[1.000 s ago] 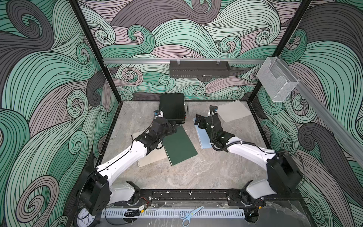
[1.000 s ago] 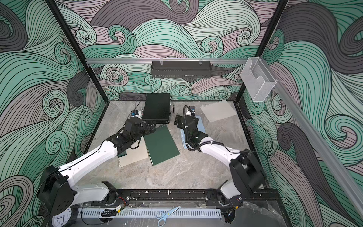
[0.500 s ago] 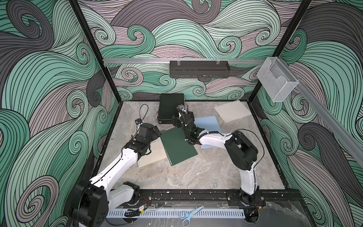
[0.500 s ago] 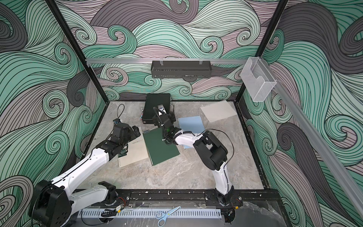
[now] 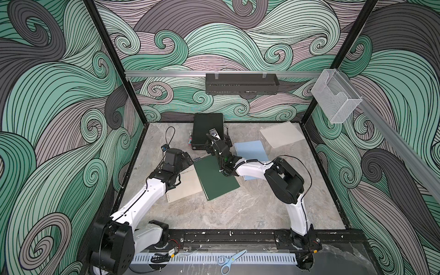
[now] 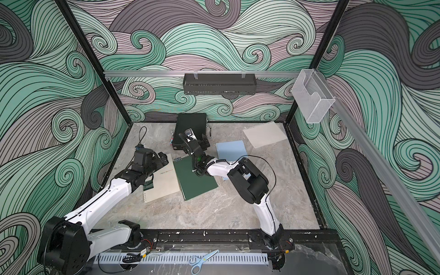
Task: Tear off pages from different notebooks
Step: Adjust the notebook at the center of the board.
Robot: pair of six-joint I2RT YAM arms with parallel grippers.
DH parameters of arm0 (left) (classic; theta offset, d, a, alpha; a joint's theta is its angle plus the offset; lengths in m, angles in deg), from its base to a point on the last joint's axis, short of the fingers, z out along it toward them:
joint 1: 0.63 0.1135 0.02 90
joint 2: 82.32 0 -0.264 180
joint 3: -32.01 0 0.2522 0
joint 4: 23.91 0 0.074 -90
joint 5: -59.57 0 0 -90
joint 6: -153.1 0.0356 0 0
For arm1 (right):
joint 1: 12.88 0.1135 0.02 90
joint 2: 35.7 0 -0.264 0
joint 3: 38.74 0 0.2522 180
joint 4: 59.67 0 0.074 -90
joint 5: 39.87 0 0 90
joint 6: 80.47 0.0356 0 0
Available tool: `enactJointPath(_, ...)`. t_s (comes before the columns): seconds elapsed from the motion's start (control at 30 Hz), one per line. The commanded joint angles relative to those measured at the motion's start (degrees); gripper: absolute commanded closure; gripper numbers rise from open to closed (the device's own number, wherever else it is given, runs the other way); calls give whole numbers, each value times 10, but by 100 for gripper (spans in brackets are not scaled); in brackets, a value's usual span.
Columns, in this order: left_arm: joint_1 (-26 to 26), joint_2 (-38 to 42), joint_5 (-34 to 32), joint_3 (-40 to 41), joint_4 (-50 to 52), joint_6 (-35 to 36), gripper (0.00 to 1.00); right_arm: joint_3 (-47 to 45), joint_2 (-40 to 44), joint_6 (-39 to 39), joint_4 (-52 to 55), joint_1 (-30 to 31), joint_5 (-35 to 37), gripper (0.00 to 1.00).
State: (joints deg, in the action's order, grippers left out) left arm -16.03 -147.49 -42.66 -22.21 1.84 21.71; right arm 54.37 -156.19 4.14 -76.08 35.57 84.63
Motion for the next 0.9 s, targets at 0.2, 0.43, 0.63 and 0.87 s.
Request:
enactJointPath(0.2, 8, -25, 30, -12, -8, -9, 2, -84, 159, 165, 107, 4, 8, 1)
enactJointPath(0.43, 8, -151, 80, -103, -11, 27, 6, -208, 284, 411, 259, 11, 50, 2)
enactJointPath(0.63, 6, -275, 92, -202, 26, 58, 8, -306, 355, 548, 318, 42, 67, 2)
enactJointPath(0.87, 5, -371, 81, -296, 83, 92, 8, -375, 416, 593, 355, 95, 45, 2)
